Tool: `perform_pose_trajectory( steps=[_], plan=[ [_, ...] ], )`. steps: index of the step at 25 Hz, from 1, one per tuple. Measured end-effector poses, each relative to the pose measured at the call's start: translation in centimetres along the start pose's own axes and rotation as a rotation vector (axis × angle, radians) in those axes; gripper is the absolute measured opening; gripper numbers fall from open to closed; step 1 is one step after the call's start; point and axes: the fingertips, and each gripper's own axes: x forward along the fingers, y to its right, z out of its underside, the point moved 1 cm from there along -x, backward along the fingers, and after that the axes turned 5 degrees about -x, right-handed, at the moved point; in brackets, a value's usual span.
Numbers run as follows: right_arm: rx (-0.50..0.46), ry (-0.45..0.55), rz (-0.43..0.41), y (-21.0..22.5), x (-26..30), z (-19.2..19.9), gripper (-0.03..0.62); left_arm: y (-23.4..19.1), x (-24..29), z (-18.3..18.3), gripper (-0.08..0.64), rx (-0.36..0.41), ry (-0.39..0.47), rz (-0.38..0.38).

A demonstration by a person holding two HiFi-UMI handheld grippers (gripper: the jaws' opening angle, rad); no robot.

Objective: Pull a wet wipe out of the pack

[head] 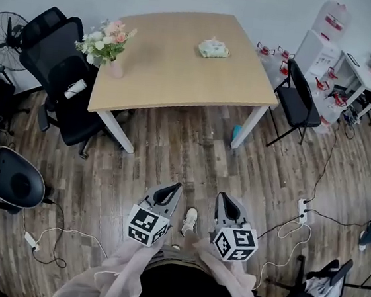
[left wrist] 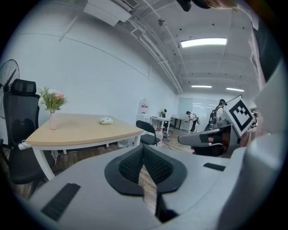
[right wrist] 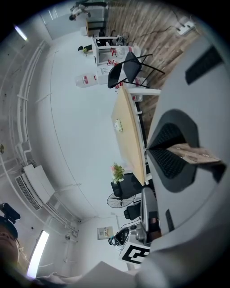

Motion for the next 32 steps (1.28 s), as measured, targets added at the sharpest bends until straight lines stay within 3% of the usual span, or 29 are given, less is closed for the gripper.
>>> perform_pose_trajectory(
  steps=[18, 32],
  plan=[
    [0.004, -0.04, -0.048, 6.6, 11.2, -3.5, 0.012, -5.4, 10.6, -3.7, 0.011, -0.018, -0.01, -0.029],
    [-0.02, -0.061, -0.109, 8.8, 17.4, -5.3, 0.011, -9.3, 14.6, -5.5, 0.011, -0.037, 0.029, -0.106]
  ],
)
